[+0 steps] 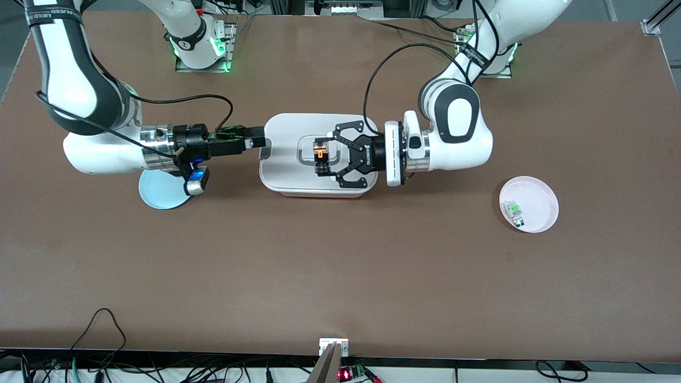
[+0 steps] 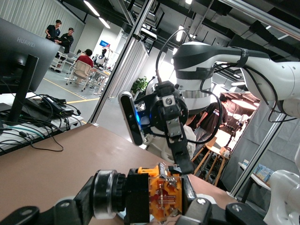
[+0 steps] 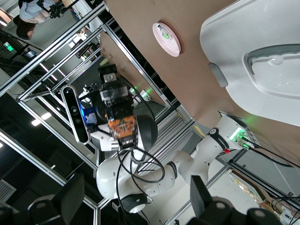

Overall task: Transfer orange switch to right arm and place
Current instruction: 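Grasp the orange switch with the right gripper from the left gripper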

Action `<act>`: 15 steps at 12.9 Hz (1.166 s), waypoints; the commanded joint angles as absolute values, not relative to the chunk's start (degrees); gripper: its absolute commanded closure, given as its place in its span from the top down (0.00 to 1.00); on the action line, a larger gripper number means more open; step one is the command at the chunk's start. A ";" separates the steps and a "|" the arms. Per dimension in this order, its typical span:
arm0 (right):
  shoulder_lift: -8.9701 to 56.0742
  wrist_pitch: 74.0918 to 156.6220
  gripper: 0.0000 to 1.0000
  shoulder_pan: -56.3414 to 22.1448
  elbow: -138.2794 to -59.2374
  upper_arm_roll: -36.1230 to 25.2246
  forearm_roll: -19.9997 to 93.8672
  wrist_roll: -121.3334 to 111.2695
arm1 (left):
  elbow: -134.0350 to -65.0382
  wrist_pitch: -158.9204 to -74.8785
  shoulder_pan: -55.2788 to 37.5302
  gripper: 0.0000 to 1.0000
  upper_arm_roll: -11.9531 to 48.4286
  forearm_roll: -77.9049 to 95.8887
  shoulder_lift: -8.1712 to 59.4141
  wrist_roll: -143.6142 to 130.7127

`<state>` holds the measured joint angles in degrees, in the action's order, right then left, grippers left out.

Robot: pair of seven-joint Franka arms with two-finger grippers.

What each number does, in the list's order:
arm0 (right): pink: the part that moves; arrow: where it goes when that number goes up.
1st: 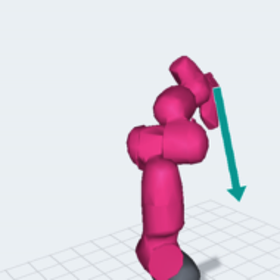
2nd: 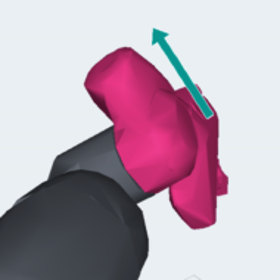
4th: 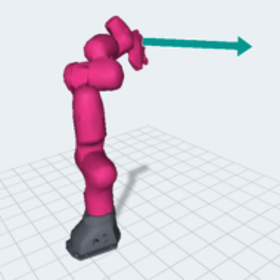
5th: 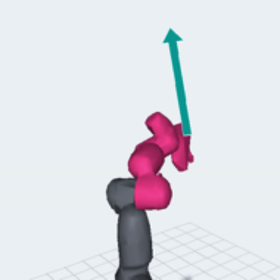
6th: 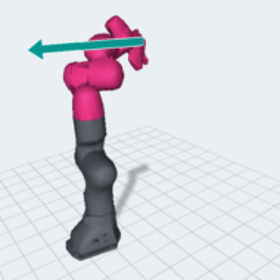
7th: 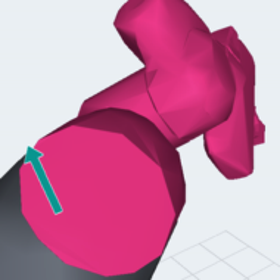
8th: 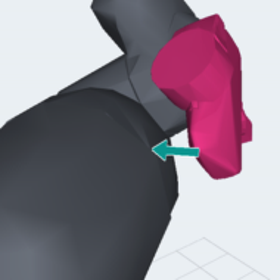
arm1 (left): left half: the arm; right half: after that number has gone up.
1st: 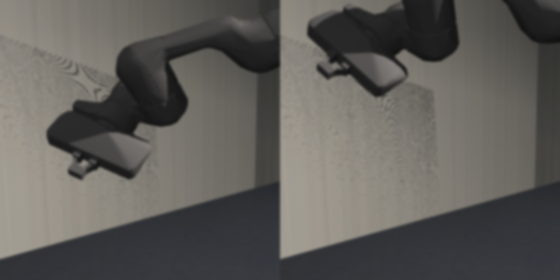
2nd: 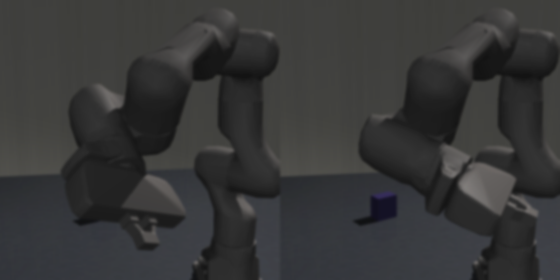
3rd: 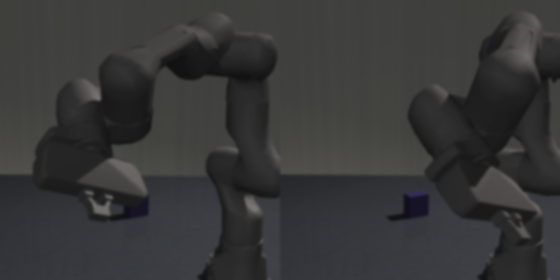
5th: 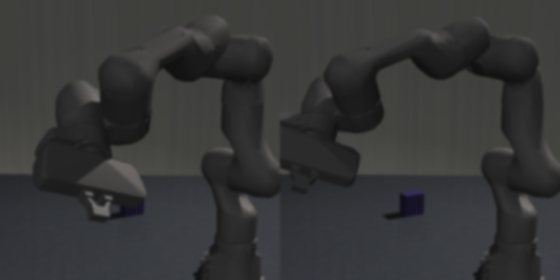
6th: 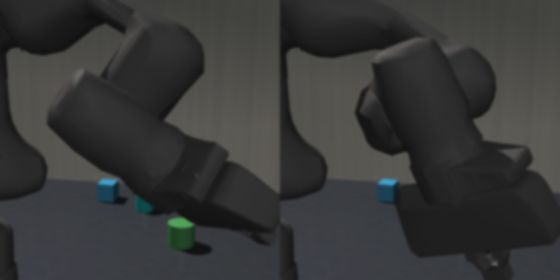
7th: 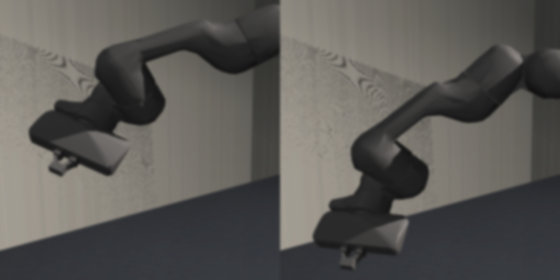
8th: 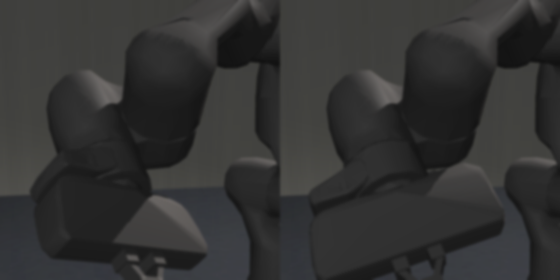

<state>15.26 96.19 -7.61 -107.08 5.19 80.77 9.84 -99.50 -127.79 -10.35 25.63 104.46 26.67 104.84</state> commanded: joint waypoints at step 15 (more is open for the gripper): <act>19.69 102.83 0.99 -13.62 -105.38 5.98 89.30 11.07 | -98.09 -133.15 -15.38 0.00 25.49 110.57 27.07 107.49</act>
<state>19.26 102.11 -13.11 -106.44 5.86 88.31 10.24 -99.19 -132.43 -14.79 25.64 108.40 26.67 105.44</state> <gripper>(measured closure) 0.000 0.273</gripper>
